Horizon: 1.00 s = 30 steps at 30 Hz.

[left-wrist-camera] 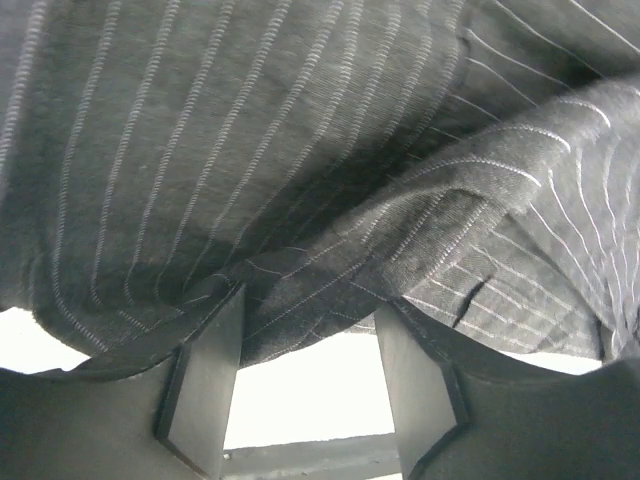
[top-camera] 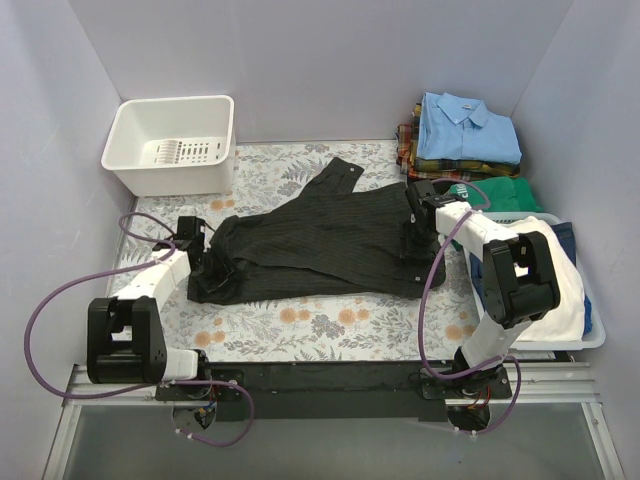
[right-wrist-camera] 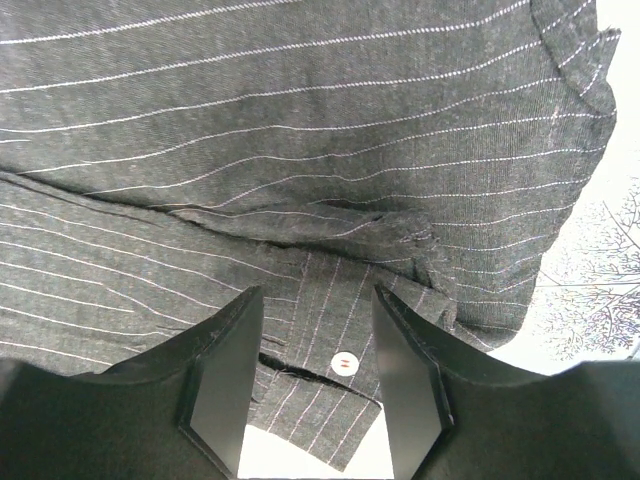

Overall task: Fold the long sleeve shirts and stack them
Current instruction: Fold the shirt

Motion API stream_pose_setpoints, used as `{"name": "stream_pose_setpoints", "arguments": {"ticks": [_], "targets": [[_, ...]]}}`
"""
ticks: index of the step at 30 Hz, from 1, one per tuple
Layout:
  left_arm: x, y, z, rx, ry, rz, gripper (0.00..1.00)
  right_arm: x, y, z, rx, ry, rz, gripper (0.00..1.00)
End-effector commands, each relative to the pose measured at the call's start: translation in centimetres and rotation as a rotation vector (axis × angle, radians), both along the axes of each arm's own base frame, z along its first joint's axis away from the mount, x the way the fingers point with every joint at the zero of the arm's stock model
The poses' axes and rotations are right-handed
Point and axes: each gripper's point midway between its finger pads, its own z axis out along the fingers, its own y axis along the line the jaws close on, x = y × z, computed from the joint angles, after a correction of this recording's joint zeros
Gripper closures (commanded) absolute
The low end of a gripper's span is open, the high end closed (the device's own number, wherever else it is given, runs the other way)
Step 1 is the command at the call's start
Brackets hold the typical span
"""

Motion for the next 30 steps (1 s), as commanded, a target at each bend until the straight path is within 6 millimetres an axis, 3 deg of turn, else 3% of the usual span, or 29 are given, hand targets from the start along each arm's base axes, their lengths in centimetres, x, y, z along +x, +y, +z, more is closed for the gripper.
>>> {"name": "stream_pose_setpoints", "arguments": {"ticks": [1,5,11,15,16,19,21,24,30], "targets": [[1.0,1.2,1.8,0.046,0.025,0.102,0.48,-0.4,0.0,-0.2,0.024,0.009,0.001,0.45],[2.9,4.8,3.5,0.226,-0.071,0.204,0.45,0.0,0.2,-0.2,0.034,-0.002,0.001,0.45],[3.1,7.0,3.5,0.352,-0.025,0.237,0.49,0.4,0.2,-0.1,0.036,-0.004,0.01,0.45],[5.1,4.3,6.8,0.214,-0.172,0.121,0.5,0.4,0.2,-0.1,0.04,-0.005,0.009,0.45],[5.3,1.4,7.6,0.067,-0.198,0.039,0.52,0.5,0.2,0.0,0.042,-0.009,0.012,0.45],[4.7,-2.7,8.0,-0.105,-0.211,-0.059,0.54,0.5,0.3,-0.2,0.047,0.0,0.016,0.45],[3.9,-4.5,7.7,-0.118,-0.217,-0.099,0.53,0.6,0.4,-0.2,0.049,0.001,0.014,0.45],[2.4,-5.1,5.6,-0.127,-0.149,-0.088,0.52,0.6,0.4,-0.2,0.052,0.002,0.015,0.45],[0.0,-3.5,0.0,-0.047,0.072,0.018,0.51,0.0,0.5,-0.6,0.067,0.027,0.018,0.45]]}}
